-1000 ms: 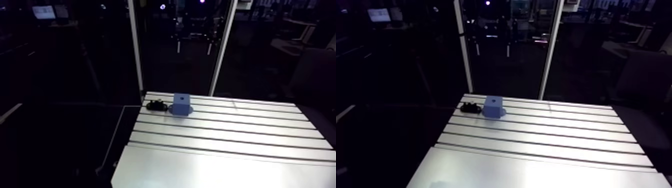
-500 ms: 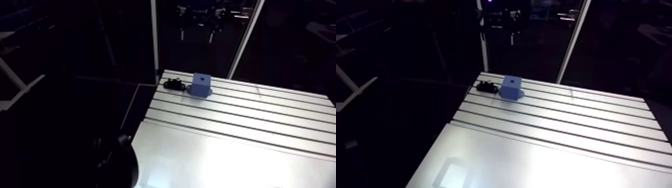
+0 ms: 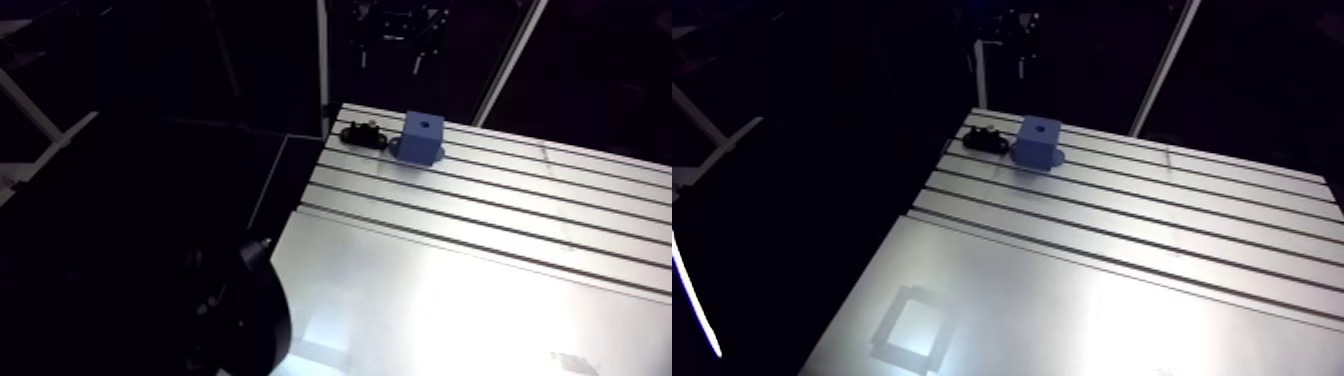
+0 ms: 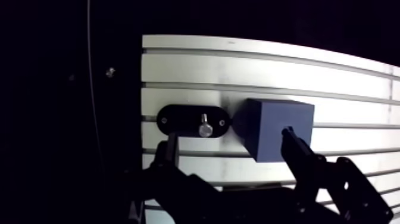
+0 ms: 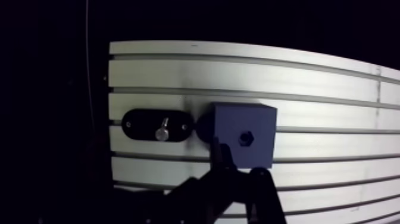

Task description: Pick up the M10 bolt and insert it into the hex recess until seated.

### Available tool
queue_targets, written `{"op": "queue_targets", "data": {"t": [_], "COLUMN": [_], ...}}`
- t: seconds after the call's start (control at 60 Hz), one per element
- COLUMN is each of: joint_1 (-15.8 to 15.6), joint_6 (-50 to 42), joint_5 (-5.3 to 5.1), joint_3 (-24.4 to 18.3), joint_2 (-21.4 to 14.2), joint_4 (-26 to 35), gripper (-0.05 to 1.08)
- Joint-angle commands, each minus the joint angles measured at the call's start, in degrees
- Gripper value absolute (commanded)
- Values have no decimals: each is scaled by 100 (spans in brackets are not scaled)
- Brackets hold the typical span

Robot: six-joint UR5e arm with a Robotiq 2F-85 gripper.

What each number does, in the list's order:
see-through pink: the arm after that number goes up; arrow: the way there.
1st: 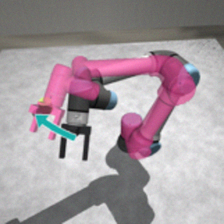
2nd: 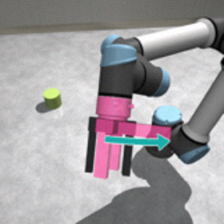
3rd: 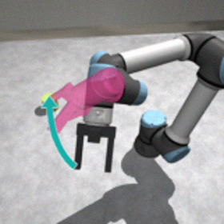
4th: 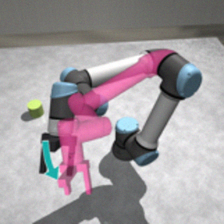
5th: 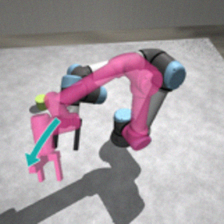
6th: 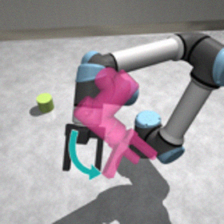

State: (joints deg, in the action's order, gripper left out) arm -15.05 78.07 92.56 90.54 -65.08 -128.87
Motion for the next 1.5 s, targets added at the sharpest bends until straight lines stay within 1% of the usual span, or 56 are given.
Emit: {"op": "queue_targets", "data": {"t": [0.017, 0.067, 0.117, 0.25, 0.4, 0.717, 1.05, 1.1, 1.15, 1.5], "joint_1": [-14, -15, -55, -127, -156, -156, -156, -156, -156, -156], "joint_6": [-32, -34, -82, -113, -122, -218, -359, -359, -359, -326], "joint_5": [-32, -32, -32, -32, -32, -32, -23, -23, -23, -14], "joint_3": [10, 19, 29, 29, 29, 29, 37, 38, 38, 38], "joint_2": [115, 122, 173, 252, 264, 352, 439, 481, 526, 651], "joint_4": [-115, -124, -126, -135, -152, -145, -126, -126, -126, -135], "gripper": [16, 18, 24, 27, 32, 37, 40, 41, 44, 47]}}
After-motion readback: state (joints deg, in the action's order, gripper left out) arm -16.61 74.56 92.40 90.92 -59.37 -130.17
